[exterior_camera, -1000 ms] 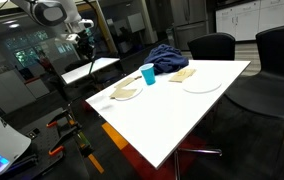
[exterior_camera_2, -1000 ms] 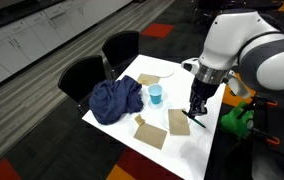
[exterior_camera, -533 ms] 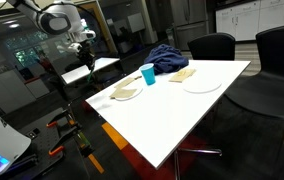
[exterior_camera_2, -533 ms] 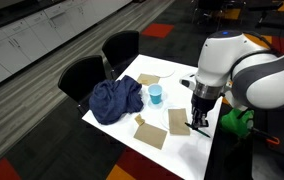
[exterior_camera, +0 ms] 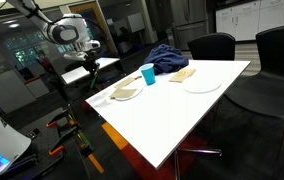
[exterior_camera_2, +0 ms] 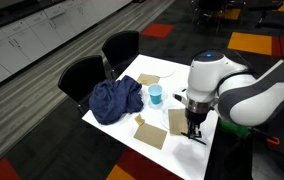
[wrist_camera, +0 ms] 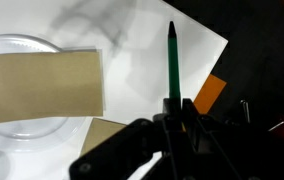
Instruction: Remove the pen from the cup and put it on the table
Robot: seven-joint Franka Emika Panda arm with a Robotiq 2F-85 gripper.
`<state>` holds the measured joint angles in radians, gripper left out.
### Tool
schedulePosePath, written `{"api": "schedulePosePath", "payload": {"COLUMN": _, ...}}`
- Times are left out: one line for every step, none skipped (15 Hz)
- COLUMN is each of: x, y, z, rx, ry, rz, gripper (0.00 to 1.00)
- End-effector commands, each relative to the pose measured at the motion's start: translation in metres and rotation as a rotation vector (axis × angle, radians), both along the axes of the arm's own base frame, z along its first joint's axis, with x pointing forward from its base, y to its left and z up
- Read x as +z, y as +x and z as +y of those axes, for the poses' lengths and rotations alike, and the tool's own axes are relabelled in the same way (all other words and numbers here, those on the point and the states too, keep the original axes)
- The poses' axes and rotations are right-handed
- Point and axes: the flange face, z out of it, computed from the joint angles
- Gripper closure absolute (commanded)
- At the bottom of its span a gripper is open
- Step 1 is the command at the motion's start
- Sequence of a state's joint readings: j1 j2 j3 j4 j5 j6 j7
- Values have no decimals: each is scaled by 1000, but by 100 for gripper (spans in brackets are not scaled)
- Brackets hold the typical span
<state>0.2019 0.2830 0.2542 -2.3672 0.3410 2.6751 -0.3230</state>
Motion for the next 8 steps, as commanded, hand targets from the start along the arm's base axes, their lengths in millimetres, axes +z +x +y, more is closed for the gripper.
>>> {"api": "schedulePosePath", "payload": {"x": -22, "y": 17, "z": 12, "rx": -23, "ry": -22, "rz": -1, "gripper": 97}}
{"api": "schedulePosePath", "payload": {"x": -30, "y": 20, "z": 14, "rx": -25, "ry": -34, "rz": 8, "gripper": 97}}
{"api": "schedulePosePath", "payload": {"x": -36, "y": 22, "z": 17, "rx": -26, "ry": -44, "rz": 18, "gripper": 97}}
{"api": "schedulePosePath", "payload": {"x": -43, "y": 23, "z": 18, "rx": -27, "ry": -55, "rz": 29, "gripper": 97}}
{"api": "schedulePosePath", "payload": {"x": -49, "y": 25, "z": 20, "rx": -27, "ry": -65, "rz": 35, "gripper": 97}}
{"api": "schedulePosePath", "payload": {"x": -55, "y": 26, "z": 21, "rx": -26, "ry": -73, "rz": 40, "gripper": 97}}
{"api": "schedulePosePath", "payload": {"x": -60, "y": 26, "z": 23, "rx": -23, "ry": -79, "rz": 48, "gripper": 97}}
{"api": "schedulePosePath", "payload": {"x": -65, "y": 27, "z": 25, "rx": -22, "ry": -84, "rz": 52, "gripper": 97}}
